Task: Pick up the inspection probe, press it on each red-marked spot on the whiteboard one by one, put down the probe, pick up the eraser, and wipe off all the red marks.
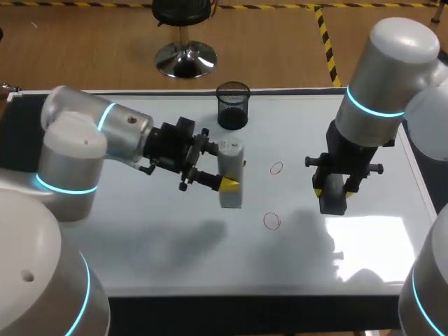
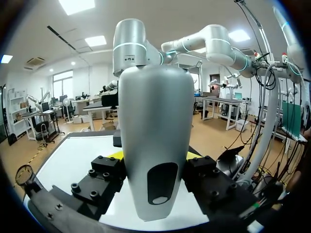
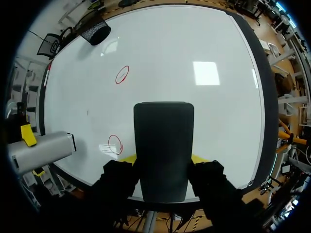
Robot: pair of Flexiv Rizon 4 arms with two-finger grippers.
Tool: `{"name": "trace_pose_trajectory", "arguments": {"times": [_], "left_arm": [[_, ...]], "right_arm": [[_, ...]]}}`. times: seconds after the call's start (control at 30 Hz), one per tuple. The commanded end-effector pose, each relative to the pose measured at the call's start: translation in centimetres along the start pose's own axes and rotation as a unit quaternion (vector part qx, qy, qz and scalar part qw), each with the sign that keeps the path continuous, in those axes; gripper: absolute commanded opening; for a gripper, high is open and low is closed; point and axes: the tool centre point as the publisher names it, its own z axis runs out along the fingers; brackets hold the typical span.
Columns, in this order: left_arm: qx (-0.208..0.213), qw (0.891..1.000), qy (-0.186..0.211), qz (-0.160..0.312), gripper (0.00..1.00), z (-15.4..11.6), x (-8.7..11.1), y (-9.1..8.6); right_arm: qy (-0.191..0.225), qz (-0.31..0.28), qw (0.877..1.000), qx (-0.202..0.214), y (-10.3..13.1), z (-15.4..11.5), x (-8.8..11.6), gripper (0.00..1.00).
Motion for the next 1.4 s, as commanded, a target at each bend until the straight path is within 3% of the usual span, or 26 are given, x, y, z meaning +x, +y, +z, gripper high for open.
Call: {"name": "trace_pose_trajectory", "arguments": {"times": [0.03,0.77,1.4], "left_arm": [[-0.002,1.0,0.002,0.0,0.0,1.6,-0.4,-0.3],[0.013,1.0,0.022,0.0,0.0,7.0,-0.8,0.3],[0.033,0.999,0.011,-0.006,0.0,8.1,-0.6,2.2]], "right_arm": [[0.001,-0.001,1.0,0.0,0.0,-0.1,-0.1,0.0],[0.001,-0.001,1.0,0.0,0.0,-0.1,-0.1,0.0],[0.001,-0.001,1.0,0.0,0.0,-0.1,-0.1,0.0]]}}
